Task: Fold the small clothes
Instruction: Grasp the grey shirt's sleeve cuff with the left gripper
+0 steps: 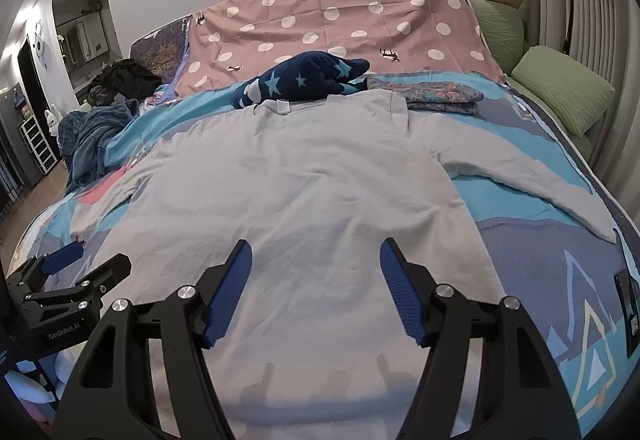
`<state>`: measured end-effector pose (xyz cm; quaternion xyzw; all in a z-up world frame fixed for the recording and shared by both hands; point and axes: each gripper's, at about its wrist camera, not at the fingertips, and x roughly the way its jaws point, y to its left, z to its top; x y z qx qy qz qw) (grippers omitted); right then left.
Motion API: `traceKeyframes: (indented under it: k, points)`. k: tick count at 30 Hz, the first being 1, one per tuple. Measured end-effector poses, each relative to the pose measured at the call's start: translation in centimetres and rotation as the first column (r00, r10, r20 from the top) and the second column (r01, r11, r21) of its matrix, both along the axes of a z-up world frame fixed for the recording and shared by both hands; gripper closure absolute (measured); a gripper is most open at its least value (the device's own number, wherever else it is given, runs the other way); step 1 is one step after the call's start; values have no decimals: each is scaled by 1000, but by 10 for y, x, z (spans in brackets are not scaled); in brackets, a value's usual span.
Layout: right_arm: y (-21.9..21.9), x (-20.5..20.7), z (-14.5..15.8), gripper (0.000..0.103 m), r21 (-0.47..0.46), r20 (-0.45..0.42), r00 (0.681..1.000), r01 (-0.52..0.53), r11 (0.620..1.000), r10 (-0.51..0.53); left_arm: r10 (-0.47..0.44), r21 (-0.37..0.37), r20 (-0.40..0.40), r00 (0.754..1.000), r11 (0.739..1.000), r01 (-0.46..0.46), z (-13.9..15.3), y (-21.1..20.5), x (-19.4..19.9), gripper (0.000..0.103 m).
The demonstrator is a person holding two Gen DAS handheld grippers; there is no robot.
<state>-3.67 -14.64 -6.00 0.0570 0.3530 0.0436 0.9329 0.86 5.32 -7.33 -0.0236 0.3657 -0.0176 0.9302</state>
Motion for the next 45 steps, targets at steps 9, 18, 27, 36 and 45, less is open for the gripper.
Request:
traceKeyframes:
  k: [9, 18, 27, 36, 45]
  points:
    - [6, 12, -8, 35, -19, -47, 999, -26, 999, 25, 19, -148, -23, 1000, 989, -22, -3, 48, 9, 34]
    - [-1, 20, -14, 35, -13, -64, 998, 2, 1000, -3, 359, -376, -171, 917, 837, -398, -33, 224, 24, 61]
    - [-10, 30, -19, 35, -42, -100, 994, 44, 998, -48, 666, -501, -352, 658, 459, -733, -108, 403, 2, 65]
    - [5, 45, -19, 35, -61, -109, 993, 28, 998, -35, 673, -570, -447, 589, 293, -767, -161, 463, 36, 69]
    - [11, 55, -19, 35, -77, -113, 993, 21, 997, -29, 704, -585, -418, 575, 276, -763, -167, 488, 52, 101]
